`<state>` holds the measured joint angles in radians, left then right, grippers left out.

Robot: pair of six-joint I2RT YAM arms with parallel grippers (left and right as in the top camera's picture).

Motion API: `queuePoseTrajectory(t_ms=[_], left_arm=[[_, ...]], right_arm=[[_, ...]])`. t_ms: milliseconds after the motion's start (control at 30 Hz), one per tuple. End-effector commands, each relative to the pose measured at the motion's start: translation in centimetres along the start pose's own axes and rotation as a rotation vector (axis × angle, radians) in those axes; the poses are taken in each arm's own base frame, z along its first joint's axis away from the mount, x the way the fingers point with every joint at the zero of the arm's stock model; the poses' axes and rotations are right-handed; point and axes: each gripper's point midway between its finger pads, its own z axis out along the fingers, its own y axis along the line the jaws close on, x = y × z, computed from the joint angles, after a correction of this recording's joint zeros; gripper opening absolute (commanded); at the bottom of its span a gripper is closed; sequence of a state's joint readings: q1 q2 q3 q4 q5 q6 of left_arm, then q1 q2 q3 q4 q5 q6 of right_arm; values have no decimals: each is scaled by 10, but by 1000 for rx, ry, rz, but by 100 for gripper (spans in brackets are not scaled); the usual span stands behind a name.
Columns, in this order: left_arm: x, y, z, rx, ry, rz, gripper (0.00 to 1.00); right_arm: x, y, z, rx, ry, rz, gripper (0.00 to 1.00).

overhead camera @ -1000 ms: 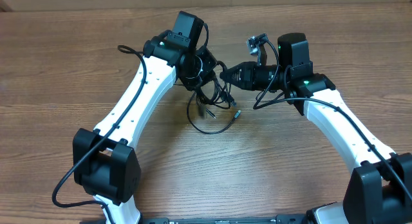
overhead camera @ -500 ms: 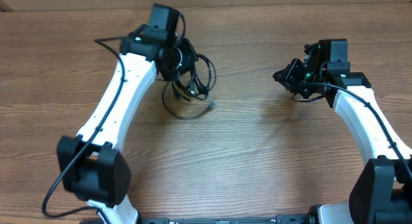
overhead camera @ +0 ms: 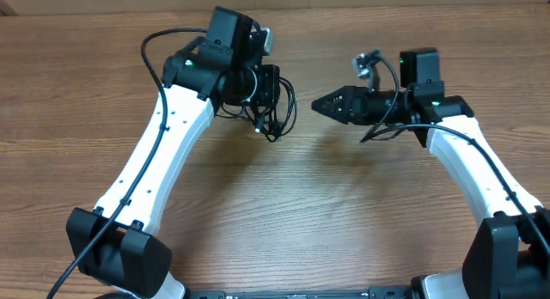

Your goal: Untangle cables

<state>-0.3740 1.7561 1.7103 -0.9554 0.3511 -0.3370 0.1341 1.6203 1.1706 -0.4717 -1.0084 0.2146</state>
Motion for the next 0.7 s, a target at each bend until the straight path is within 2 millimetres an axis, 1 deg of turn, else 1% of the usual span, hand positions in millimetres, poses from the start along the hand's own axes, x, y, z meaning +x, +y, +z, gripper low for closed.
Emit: queuePoseTrajectory(t_ms=[0, 67, 333, 367, 433, 500, 533, 600, 667], left_arm=[[-2, -18, -8, 21, -24, 109, 4], [0, -24, -6, 30, -22, 123, 4], [4, -39, -2, 49, -19, 153, 4], [4, -39, -2, 50, -20, 154, 4], [4, -39, -2, 51, -22, 155, 4], [4, -39, -2, 51, -21, 154, 4], [4, -39, -2, 51, -19, 154, 4], [5, -39, -2, 51, -18, 154, 4], [5, -39, -2, 51, -17, 152, 4]], right_arm=[[-3, 46, -2, -157, 13, -131, 62], [-1, 49, 1, -163, 18, -143, 58], [7, 58, 11, -179, 52, -128, 58], [8, 59, 12, -182, 56, -130, 57], [9, 60, 15, -176, 60, -134, 42], [8, 56, 17, -147, 54, -133, 22], [8, 54, 17, -138, 51, -133, 15], [6, 51, 18, -116, 42, -131, 11], [5, 48, 18, -98, 36, -131, 11]])
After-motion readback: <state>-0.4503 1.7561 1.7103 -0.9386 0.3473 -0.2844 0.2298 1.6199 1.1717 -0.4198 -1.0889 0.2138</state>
